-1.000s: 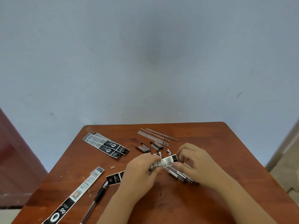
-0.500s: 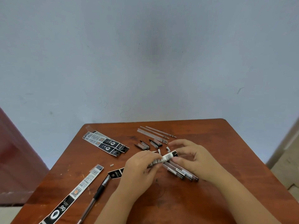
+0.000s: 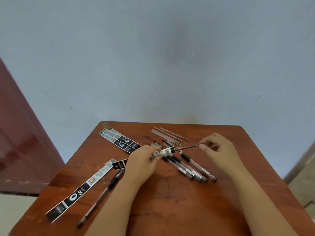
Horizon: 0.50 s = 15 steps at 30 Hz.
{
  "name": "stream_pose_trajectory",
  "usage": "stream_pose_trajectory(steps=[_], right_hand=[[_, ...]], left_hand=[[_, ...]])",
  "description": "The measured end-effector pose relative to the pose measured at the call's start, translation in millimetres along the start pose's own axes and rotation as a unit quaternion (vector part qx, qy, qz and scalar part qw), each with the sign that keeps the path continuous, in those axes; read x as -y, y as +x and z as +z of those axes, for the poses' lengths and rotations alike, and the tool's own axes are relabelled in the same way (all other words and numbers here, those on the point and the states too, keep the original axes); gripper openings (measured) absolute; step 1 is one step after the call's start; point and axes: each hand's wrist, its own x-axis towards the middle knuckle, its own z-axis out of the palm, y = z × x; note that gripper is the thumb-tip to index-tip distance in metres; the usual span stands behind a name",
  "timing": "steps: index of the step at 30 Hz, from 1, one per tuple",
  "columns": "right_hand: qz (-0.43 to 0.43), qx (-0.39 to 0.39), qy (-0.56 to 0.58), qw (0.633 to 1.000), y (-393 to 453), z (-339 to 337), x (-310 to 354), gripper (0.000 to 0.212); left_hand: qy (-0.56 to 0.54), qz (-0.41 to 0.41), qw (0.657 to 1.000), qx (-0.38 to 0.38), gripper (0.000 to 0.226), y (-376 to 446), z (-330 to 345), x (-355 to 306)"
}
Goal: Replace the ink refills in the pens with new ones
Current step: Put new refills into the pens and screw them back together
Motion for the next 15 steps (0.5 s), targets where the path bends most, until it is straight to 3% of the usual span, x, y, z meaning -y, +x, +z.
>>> stream_pose_trajectory(steps=[3,7,15], right_hand=[[0.012,-0.051,0.017,0.998,2.3,-9.3,-1.8,0.018],[0.011,-0.064,0.075,0.995,-1.3,-2.6,5.5,0.026],[-0.025,-0.002,0.102,0.994,-13.9,21.1,13.1,0.026]], left_hand=[[0.027,-0.040,0.999,0.005,0.023,-0.4,-8.6,-0.2],[0.070,-0.097,0.993,0.009,0.023,-9.9,-34.5,12.4],[0.166,-0.208,0.964,0.013,0.024,-51.1,-77.5,58.6]])
